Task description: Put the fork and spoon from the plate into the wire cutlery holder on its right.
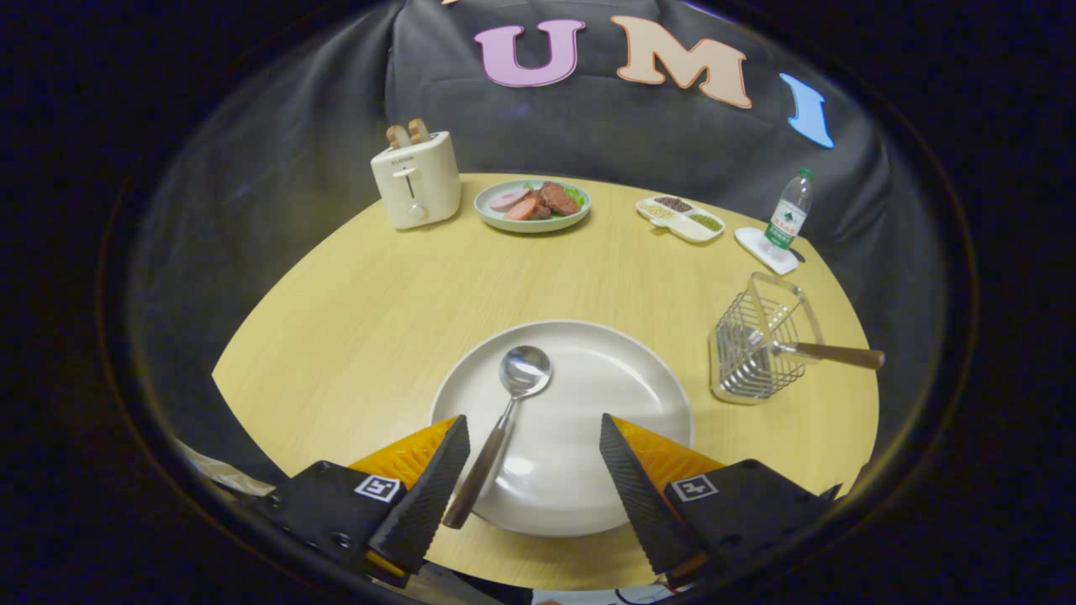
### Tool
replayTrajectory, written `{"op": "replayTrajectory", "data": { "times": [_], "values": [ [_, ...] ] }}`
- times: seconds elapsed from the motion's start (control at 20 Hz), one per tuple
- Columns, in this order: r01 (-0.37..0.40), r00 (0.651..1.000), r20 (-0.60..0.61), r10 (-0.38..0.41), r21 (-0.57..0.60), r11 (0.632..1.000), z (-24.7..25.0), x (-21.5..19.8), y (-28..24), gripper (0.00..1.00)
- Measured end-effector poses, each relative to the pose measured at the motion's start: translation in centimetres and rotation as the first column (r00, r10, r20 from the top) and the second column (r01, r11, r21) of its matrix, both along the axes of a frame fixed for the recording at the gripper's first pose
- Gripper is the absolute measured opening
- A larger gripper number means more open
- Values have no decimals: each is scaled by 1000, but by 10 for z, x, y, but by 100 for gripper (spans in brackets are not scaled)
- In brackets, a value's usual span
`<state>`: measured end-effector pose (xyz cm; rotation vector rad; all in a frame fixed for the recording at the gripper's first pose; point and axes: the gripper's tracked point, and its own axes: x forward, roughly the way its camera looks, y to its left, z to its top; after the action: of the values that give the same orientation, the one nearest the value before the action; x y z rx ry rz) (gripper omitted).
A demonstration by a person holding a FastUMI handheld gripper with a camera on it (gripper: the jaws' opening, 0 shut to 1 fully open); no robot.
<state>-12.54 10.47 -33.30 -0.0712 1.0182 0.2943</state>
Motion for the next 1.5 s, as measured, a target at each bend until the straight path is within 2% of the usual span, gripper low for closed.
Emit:
{"op": "replayTrajectory", "data": {
  "times": [0.6,1.1,1.4,1.5],
  "values": [
    [-24,995,-100,15,-95,995,-30,-19,12,94],
    [-36,983,-181,8,-155,987,-45,-37,14,27],
    [-51,975,-221,13,-169,984,-44,-44,7,14],
    [-64,974,-227,24,-171,983,-43,-45,6,14]
  ]
}}
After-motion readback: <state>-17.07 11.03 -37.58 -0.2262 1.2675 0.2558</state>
